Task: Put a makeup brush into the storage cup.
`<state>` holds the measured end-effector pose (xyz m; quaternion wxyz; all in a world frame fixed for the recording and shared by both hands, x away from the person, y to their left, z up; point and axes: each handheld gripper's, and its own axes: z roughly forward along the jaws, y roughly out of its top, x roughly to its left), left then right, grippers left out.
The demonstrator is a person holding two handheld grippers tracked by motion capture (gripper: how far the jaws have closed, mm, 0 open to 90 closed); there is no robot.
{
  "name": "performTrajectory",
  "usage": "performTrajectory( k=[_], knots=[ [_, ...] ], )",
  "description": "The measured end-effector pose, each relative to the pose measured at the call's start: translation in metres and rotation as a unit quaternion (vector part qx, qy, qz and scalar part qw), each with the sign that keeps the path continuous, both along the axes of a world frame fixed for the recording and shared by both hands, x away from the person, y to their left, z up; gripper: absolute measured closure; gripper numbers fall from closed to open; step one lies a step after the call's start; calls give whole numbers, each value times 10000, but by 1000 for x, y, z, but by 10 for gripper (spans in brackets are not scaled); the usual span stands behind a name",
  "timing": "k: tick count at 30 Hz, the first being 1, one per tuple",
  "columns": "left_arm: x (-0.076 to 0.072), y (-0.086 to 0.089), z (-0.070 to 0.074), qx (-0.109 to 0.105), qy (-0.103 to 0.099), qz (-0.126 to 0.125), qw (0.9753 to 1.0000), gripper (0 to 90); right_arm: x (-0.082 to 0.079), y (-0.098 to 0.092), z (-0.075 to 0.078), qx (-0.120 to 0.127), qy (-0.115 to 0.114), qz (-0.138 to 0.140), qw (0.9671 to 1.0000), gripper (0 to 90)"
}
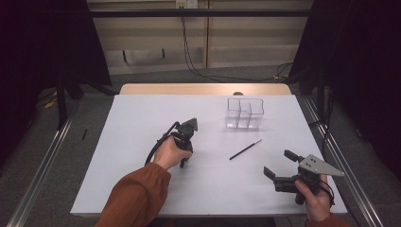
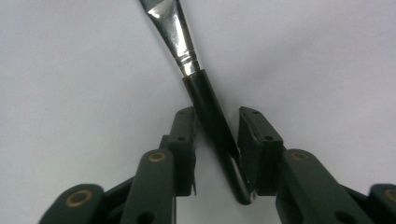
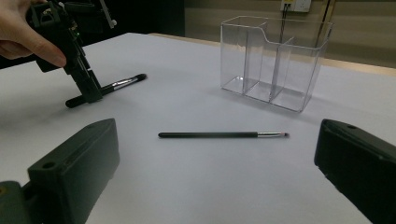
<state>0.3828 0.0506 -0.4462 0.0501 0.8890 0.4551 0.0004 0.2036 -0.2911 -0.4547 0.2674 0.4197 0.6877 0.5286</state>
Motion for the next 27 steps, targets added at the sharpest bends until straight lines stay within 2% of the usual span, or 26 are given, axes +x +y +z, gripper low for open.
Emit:
performTrajectory(
  k=[4,10,14,22,27],
  knots=[
    [3,3,0,21,32,-75,10000,788,0,0,0,-11,4,6,10000,0],
    [4,3,0,21,60,-175,9998,795,0,0,0,-8,0,8,10000,0],
    [3,9,0,-171,34,-253,9995,797,0,0,0,-6,-2,4,10000,0],
    [4,22,0,-655,60,-150,9977,798,1,0,0,-7,5,-3,10000,0],
    [3,27,0,-807,-5,-142,9966,798,1,0,0,-8,6,-7,10000,0]
  ],
)
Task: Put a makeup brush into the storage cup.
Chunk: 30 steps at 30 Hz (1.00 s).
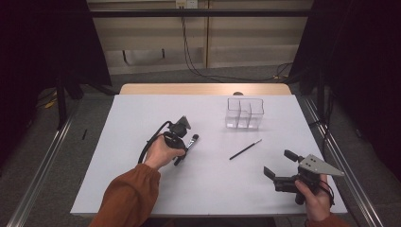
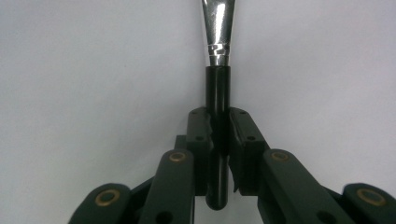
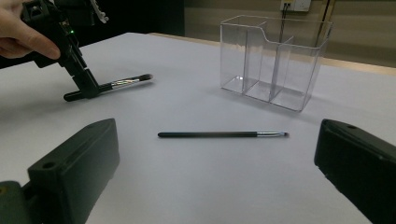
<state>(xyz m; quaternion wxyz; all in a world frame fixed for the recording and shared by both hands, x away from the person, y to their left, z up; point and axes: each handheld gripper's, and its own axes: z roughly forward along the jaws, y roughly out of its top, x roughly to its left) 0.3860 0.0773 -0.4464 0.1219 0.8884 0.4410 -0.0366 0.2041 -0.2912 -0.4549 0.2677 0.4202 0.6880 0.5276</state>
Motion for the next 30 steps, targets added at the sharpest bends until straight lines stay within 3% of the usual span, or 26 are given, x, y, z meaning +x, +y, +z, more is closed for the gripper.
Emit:
performTrajectory(
  k=[10,19,21,22,25,28,30],
  knots=[
    [-3,7,2,-439,-261,1,9987,797,0,0,0,-8,-3,15,10000,0],
    [-9,11,3,-661,-508,-44,9965,797,0,0,0,-4,-1,7,10000,0],
    [-10,13,3,-813,-615,-112,9947,797,0,0,0,-3,1,1,10000,0],
    [-10,14,4,-907,-658,-284,9933,797,0,0,0,-2,2,2,10000,0],
    [-11,16,5,-1009,-812,-229,9913,797,0,0,0,-8,7,8,10000,0],
    [-12,19,7,-1242,-1038,-211,9866,797,0,1,0,14,5,1,10000,0],
    [-13,21,8,-1297,-1141,-195,9848,797,0,1,0,19,6,-1,10000,0]
  ],
)
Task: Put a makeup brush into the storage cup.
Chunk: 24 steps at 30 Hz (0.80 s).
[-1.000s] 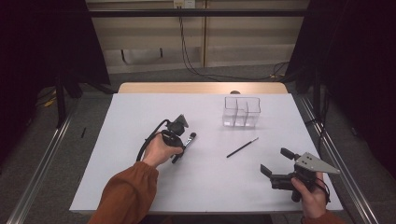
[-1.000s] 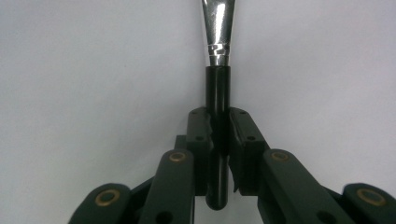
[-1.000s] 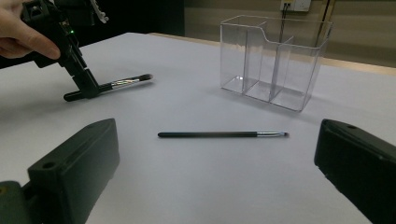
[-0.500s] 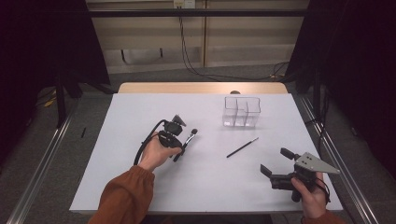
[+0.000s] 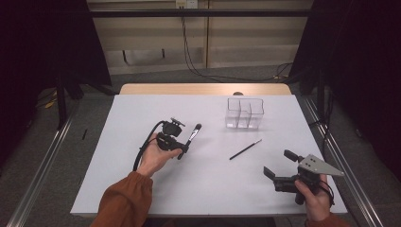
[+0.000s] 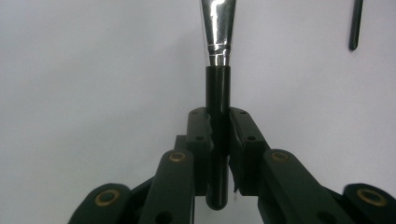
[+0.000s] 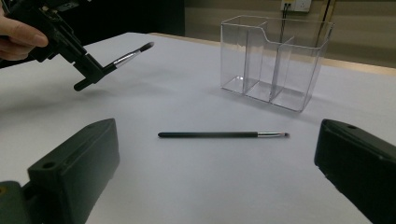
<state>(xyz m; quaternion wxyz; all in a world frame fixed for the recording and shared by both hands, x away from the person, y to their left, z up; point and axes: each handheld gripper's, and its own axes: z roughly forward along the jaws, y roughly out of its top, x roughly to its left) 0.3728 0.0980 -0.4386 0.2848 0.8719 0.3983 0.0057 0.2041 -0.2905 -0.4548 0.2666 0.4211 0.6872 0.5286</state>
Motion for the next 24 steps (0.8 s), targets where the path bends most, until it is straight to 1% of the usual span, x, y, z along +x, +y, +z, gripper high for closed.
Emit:
performTrajectory(
  k=[2,4,6,7,8,10,14,16,17,18,20,21,23,24],
  knots=[
    [-1,2,0,-117,-109,12,9999,797,0,0,0,-24,-5,12,10000,0],
    [-1,5,0,-174,-197,25,9997,797,0,0,0,-17,-4,7,10000,0],
    [-2,7,-1,-296,-293,55,9991,797,0,0,0,-26,-6,14,10000,0],
    [-2,9,-1,-284,-332,27,9990,797,0,0,0,-24,-5,14,10000,0],
    [-3,10,-1,-358,-389,91,9986,796,0,0,0,-19,-4,13,10000,0],
    [-5,12,-1,-476,-475,138,9976,797,0,0,0,-19,-5,13,10000,0],
    [-8,17,0,-556,-710,169,9958,796,0,0,0,-23,-5,13,10000,0],
    [-10,18,0,-640,-783,177,9947,797,0,0,0,-26,-5,15,10000,0],
    [-11,19,0,-724,-844,165,9937,796,0,0,0,-26,-7,16,10000,0],
    [-11,20,-1,-760,-827,121,9936,796,0,0,0,-23,-4,14,10000,0],
    [-12,20,-2,-786,-898,171,9927,796,0,0,0,-27,-3,14,10000,0],
    [-11,21,-2,-815,-886,150,9926,796,0,0,0,-22,-3,13,10000,0],
    [-11,22,-2,-840,-998,140,9914,796,0,0,0,-28,-5,14,10000,0],
    [-12,22,-1,-890,-997,165,9909,796,0,0,0,-33,-2,18,10000,0]
  ],
)
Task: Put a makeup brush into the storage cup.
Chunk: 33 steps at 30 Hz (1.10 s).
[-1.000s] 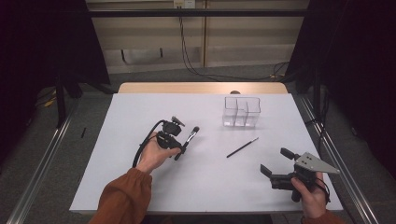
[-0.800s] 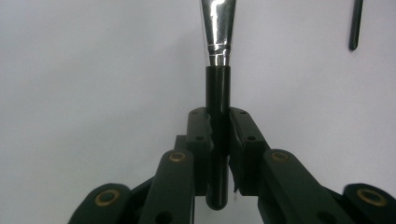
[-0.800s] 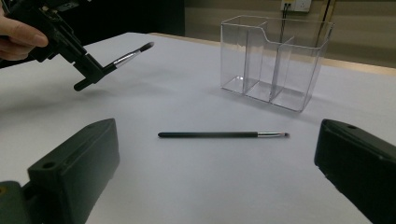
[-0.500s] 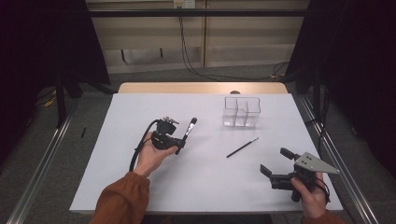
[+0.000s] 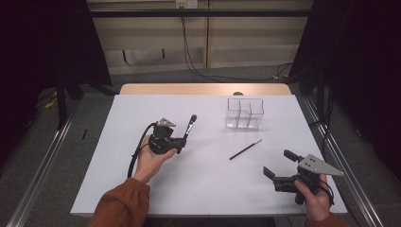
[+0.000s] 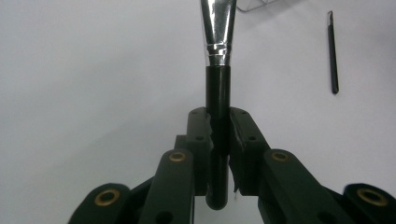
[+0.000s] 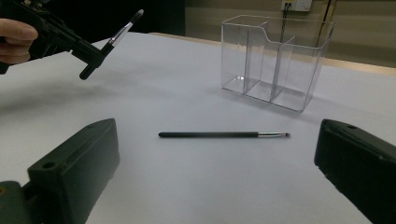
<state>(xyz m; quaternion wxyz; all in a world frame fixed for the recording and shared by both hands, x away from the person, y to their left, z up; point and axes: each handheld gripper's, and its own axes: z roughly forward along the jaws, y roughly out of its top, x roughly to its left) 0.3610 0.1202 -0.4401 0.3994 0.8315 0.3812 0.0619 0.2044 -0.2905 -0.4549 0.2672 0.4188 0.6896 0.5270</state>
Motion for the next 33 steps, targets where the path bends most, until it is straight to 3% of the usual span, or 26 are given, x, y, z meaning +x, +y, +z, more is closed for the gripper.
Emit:
performTrajectory(
  k=[6,11,21,27,31,33],
  knots=[
    [-2,4,2,-113,-347,160,9992,796,0,0,0,11,-8,0,10000,0],
    [-5,7,0,-341,-688,238,9968,796,0,0,0,11,-8,1,10000,0],
    [-12,10,1,-688,-889,159,9935,796,0,0,0,-8,1,21,10000,0],
    [-20,13,4,-849,-1076,158,9904,796,0,0,0,-6,2,24,10000,0],
    [-27,16,8,-1170,-1272,161,9848,796,0,1,0,-5,-6,40,10000,0],
    [-33,18,12,-1188,-1328,108,9839,796,0,1,0,-1,-7,42,10000,0]
  ],
)
